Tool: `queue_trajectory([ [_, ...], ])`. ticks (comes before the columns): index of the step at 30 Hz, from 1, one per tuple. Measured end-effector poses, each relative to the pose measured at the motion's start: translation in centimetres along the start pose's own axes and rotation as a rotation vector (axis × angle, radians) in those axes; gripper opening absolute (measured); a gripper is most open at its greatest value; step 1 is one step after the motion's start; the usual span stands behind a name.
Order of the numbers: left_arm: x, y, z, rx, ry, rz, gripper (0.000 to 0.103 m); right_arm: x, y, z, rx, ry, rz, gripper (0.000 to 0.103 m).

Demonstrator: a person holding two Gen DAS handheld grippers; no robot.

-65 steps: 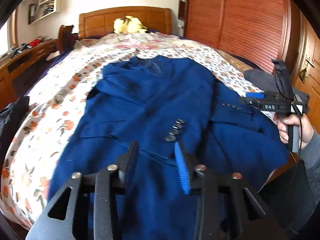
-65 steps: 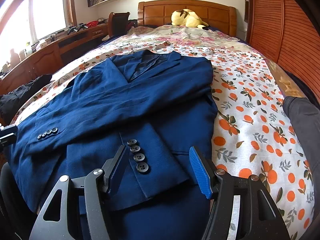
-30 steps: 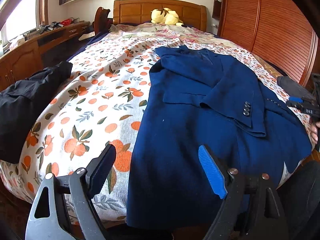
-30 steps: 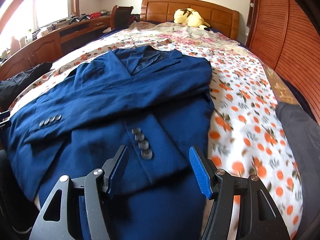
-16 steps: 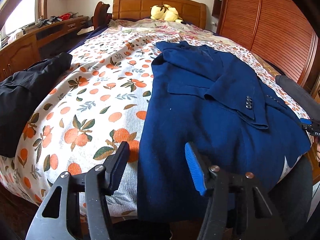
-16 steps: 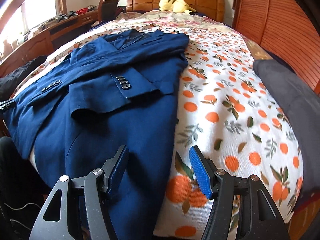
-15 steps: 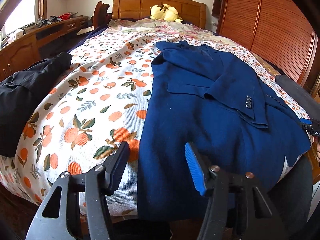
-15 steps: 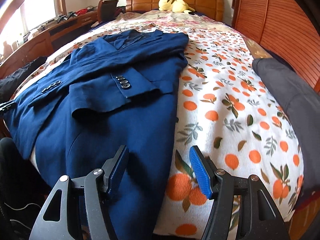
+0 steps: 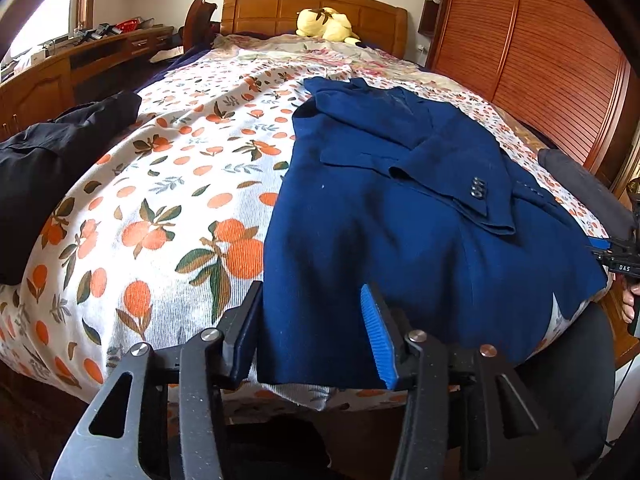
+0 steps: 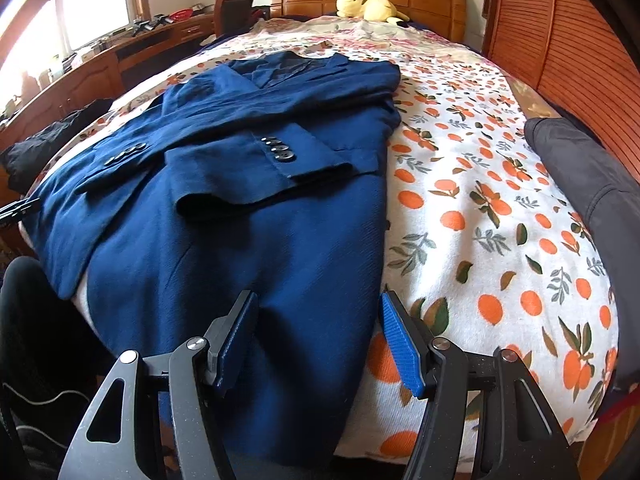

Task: Fold large clothes
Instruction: 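Move both tools to the jacket hem and close on it, then lift the hem with both tools and fold it toward the collar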

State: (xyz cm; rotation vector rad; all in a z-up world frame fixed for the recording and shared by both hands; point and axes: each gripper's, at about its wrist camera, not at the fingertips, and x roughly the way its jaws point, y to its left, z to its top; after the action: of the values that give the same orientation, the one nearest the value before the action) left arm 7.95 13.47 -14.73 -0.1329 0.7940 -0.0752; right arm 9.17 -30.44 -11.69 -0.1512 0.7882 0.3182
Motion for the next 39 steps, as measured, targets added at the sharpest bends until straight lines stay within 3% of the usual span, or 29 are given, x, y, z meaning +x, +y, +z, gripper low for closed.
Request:
queue_trajectory([
  [10, -0.2, 0.3, -0.5, -0.026, 0.005, -0.007, 0.047, 0.4, 0.5, -0.3, 0.0, -0.009, -0.009, 0.064],
  [12, -0.4, 0.3, -0.4, -0.026, -0.001, -0.01, 0.024, 0.4, 0.5, -0.4, 0.0, -0.014, -0.004, 0.059],
  [14, -0.7, 0.2, -0.3, -0.037, -0.004, -0.038, 0.017, 0.2, 0.6, -0.4, -0.004, -0.023, 0.003, 0.035],
  [16, -0.8, 0.0, -0.1, -0.031, -0.009, -0.034, 0.016, 0.0, 0.7, -0.3, -0.014, -0.027, -0.002, 0.022],
  [18, -0.8, -0.2, 0.0, -0.03, -0.011, -0.03, 0.016, -0.1, 0.5, -0.3, -0.002, -0.034, 0.013, 0.019],
  [30, -0.3, 0.0, 0.2, -0.022, 0.016, -0.031, 0.016, 0.9, -0.4, 0.1, 0.037, 0.009, 0.072, 0.022],
  [32, -0.6, -0.5, 0.6, -0.006, 0.007, -0.037, 0.01, 0.9, -0.1, 0.3, 0.012, 0.01, 0.066, 0.018],
  [35, -1.9, -2.0, 1.9, 0.031, -0.042, -0.045, 0.008, 0.3, 0.1, 1.0, 0.002, -0.018, 0.079, 0.005],
  [39, -5.0, -4.0, 5.4, 0.068, -0.15, -0.072, 0.008, -2.1, 0.0, 2.6, 0.024, -0.118, 0.11, 0.004],
])
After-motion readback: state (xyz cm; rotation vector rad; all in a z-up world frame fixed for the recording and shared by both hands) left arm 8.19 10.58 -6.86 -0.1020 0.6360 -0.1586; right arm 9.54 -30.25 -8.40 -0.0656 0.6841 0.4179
